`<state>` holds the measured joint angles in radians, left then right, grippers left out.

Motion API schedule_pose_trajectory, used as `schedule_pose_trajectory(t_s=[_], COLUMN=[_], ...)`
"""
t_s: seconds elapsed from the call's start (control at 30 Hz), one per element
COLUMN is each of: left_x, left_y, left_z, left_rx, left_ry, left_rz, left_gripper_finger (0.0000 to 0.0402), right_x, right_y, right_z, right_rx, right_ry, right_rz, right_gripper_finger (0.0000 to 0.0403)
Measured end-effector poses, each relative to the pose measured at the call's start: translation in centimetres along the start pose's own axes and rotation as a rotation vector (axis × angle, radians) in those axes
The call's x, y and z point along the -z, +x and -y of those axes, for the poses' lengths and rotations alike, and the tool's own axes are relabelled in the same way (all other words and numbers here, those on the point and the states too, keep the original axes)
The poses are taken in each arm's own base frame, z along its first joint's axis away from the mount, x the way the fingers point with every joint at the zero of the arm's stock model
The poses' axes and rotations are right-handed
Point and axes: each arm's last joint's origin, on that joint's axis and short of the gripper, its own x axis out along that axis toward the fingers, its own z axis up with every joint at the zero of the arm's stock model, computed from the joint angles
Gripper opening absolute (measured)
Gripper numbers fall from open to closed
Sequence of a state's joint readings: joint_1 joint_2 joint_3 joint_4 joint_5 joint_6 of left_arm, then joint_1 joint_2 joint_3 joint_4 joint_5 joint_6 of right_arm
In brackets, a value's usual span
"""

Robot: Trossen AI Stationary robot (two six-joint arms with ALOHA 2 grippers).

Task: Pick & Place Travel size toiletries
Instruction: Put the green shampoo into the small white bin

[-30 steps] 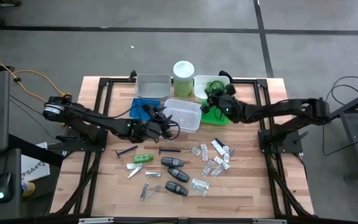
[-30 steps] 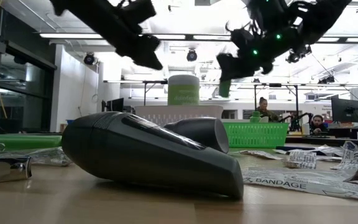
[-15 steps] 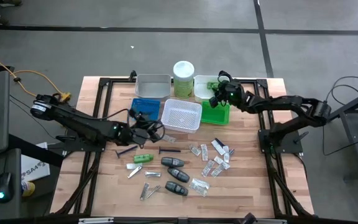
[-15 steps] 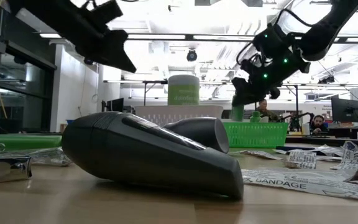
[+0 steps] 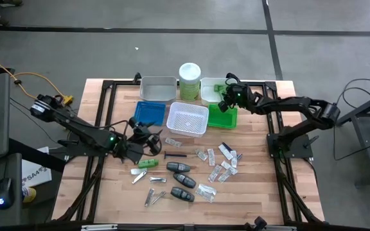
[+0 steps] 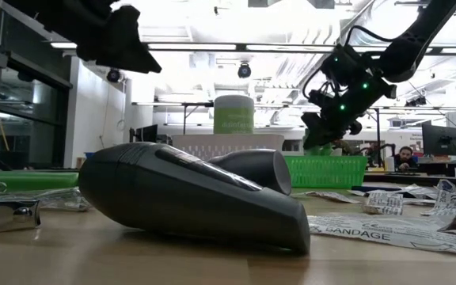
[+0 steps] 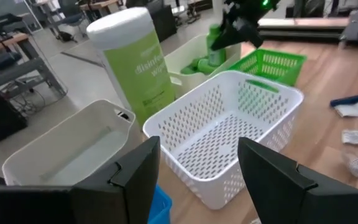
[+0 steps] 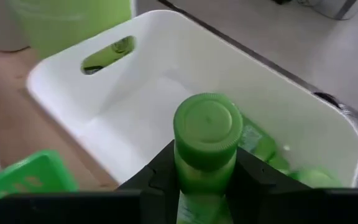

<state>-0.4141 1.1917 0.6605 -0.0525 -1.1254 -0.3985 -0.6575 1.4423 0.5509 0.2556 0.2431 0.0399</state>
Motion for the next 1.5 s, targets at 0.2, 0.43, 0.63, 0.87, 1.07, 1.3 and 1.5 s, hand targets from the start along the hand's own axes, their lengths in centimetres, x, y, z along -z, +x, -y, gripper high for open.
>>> schedule_pose_trajectory(t_s=[0.2, 0.43, 0.63, 0.87, 1.07, 1.3, 1.5], left_x=[0.0, 0.0, 0.0, 0.1, 0.1, 0.1, 0.1], left_y=[0.0, 0.0, 0.0, 0.0, 0.0, 0.0, 0.0], left_z=[0.0, 0.0, 0.0, 0.0, 0.0, 0.1, 0.1], left_rx=[0.004, 0.009, 0.014, 0.017, 0.017, 0.040, 0.040], left_ry=[-0.016, -0.017, -0.023, -0.018, -0.015, -0.027, -0.044], left_rz=[-0.003, -0.006, -0.008, -0.010, -0.010, -0.019, -0.020], left_gripper_finger=[0.0214, 0.0214, 0.0214, 0.0214, 0.0214, 0.0214, 0.0214], right_x=[0.3, 1.2, 0.8, -1.2, -2.1, -2.5, -2.7], right_y=[0.0, 0.0, -0.5, -2.5, -4.4, -6.9, -8.3], right_z=[-0.1, 0.0, 0.2, 0.4, 0.9, 1.3, 1.5], right_rx=[-0.016, -0.001, 0.014, -0.044, -0.044, -0.104, -0.152], right_ry=[0.009, -0.002, 0.006, 0.059, 0.083, 0.054, 0.054], right_rz=[-0.029, -0.109, -0.094, 0.007, 0.066, 0.086, 0.105], right_gripper_finger=[0.0089, 0.0112, 0.0132, 0.0175, 0.0222, 0.0247, 0.0244])
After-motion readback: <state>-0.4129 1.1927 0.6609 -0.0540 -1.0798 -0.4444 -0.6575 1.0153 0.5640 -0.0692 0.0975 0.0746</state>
